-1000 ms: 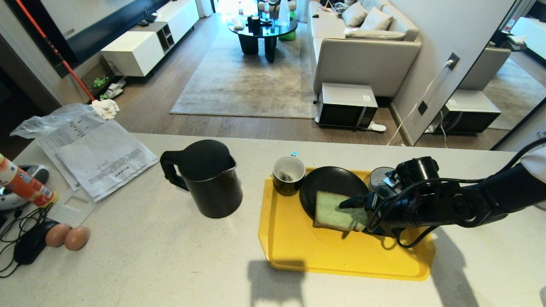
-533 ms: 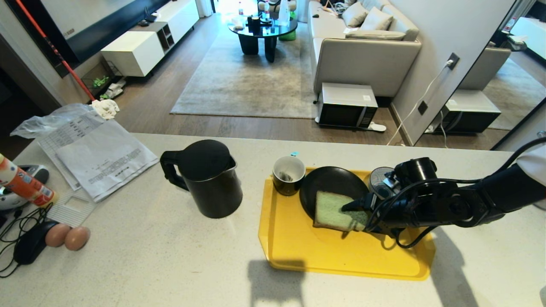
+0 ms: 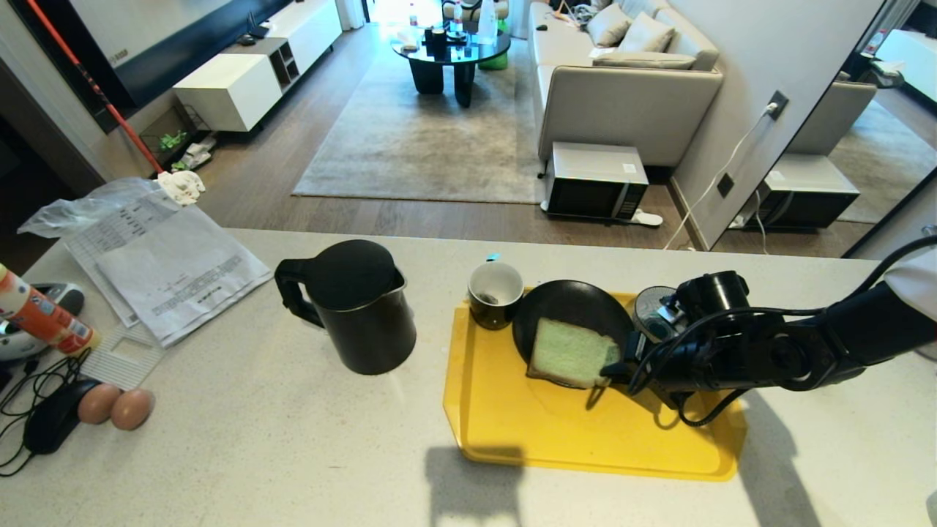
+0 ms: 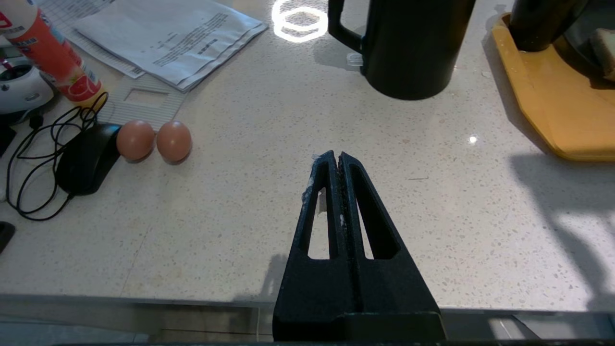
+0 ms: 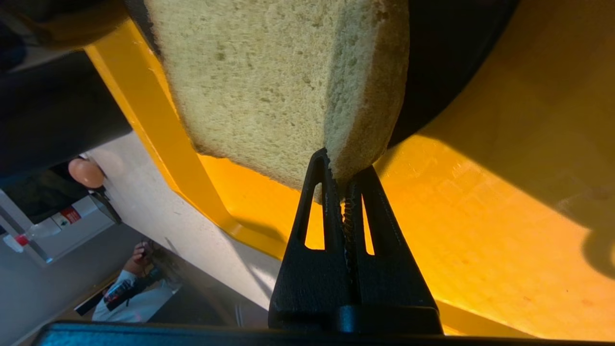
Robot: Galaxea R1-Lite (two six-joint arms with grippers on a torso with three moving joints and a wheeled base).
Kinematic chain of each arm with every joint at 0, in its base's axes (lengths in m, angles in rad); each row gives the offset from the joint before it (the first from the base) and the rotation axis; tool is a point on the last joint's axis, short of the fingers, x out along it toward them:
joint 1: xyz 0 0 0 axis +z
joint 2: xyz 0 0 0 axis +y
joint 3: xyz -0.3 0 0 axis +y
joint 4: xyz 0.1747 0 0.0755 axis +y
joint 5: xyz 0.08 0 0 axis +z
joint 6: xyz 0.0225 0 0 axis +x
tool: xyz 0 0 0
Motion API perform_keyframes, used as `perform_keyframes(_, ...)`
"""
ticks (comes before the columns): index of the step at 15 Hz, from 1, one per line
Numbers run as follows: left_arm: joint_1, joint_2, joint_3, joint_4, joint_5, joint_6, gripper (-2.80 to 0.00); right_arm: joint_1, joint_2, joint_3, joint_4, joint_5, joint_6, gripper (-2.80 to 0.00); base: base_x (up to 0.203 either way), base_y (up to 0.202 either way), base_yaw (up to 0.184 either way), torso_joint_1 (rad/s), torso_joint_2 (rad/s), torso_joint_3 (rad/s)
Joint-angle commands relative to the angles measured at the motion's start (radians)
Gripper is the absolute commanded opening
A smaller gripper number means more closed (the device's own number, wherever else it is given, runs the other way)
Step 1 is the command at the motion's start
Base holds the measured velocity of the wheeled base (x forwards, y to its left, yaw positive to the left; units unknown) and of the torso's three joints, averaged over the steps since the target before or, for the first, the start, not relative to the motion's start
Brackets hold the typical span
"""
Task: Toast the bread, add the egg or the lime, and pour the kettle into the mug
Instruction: Pick up the bread slice
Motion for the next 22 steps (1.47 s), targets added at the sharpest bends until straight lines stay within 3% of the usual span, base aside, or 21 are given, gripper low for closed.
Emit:
perform_keyframes(1, 0.0, -0.002, 0.017, -0.001, 0.0, 0.0, -2.8, -0.001, -0.012, 0.006, 0.002, 0.003, 0.006, -2.8, 0.0, 0.0, 0.0, 0.0, 0.0, 0.0)
perform_keyframes(12, 0.0, -0.002, 0.017, -0.001, 0.0, 0.0, -2.8, -0.032, -0.085, 0.072, 0.006, 0.002, 0.004, -2.8, 0.0, 0.0, 0.0, 0.0, 0.0, 0.0)
perform_keyframes(22, 0.0, -0.002, 0.017, -0.001, 0.0, 0.0, -2.8, -0.045, -0.341, 0.175, 0.071, 0.005, -0.031, -2.8, 0.0, 0.0, 0.0, 0.0, 0.0, 0.0)
